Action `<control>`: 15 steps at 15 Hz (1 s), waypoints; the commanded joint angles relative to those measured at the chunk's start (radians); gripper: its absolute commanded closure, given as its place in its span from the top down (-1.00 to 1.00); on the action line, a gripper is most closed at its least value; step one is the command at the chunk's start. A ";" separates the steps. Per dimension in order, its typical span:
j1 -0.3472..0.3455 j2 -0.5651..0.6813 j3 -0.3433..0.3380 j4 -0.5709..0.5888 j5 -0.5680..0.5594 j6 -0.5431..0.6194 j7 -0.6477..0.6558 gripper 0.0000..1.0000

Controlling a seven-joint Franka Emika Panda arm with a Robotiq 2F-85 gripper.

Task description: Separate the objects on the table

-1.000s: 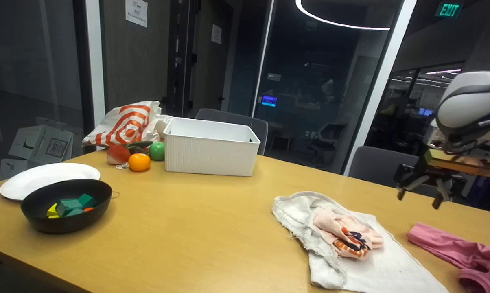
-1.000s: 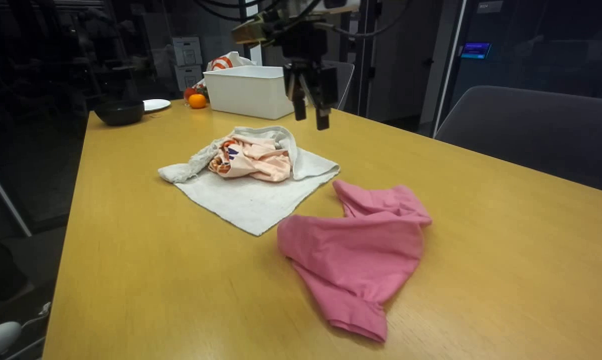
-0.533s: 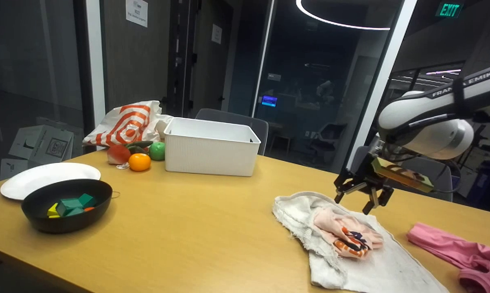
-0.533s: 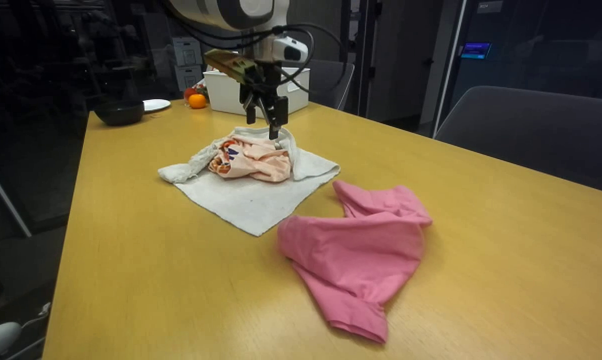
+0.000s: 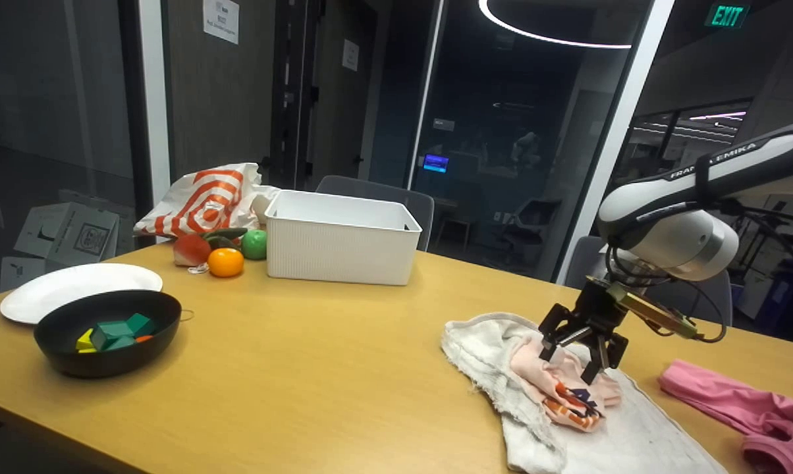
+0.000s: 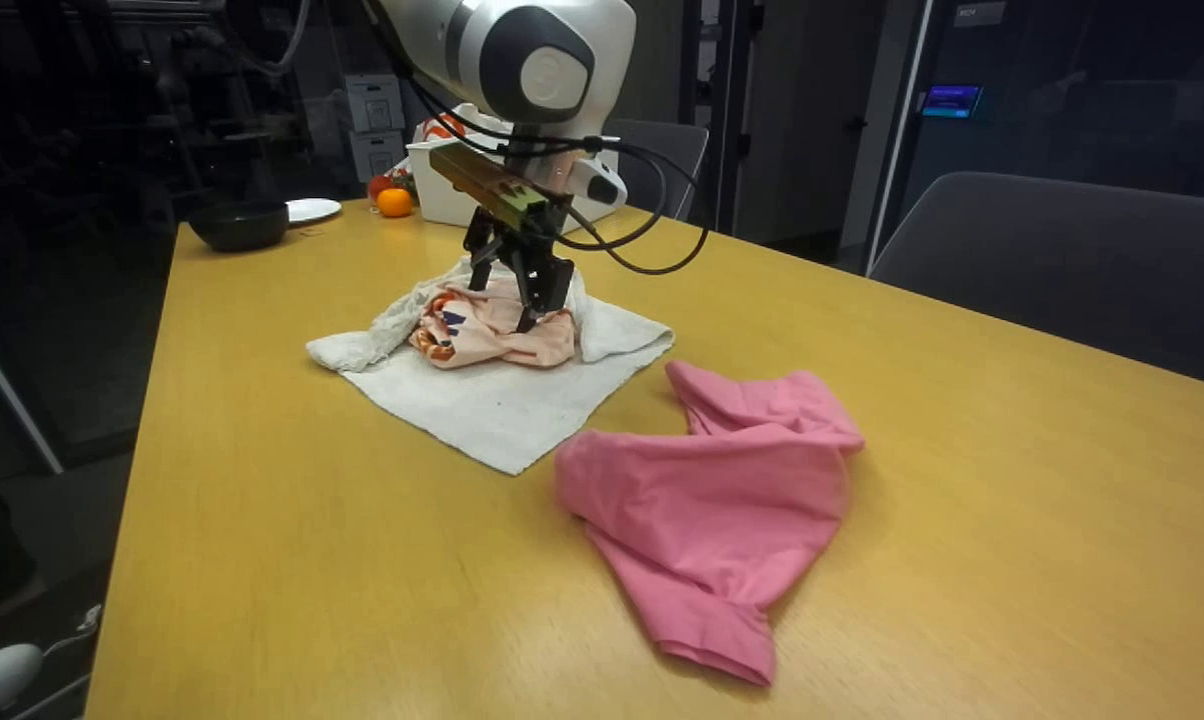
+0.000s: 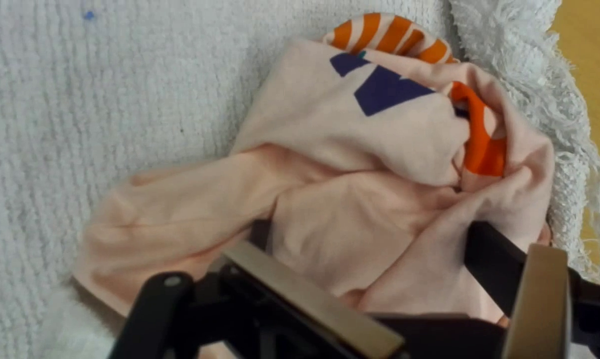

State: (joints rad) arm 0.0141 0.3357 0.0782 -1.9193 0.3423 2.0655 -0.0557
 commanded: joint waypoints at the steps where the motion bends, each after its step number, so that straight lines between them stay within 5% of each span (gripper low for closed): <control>1: -0.011 -0.002 0.012 0.027 0.018 -0.081 -0.048 0.48; 3: -0.008 -0.002 0.010 0.033 0.011 -0.094 -0.053 0.40; 11: -0.012 -0.004 0.005 0.049 0.015 -0.106 -0.061 -0.85; 15: -0.017 -0.009 0.008 0.058 0.028 -0.115 -0.068 -0.94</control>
State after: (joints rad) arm 0.0104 0.3357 0.0794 -1.8864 0.3429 1.9867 -0.1007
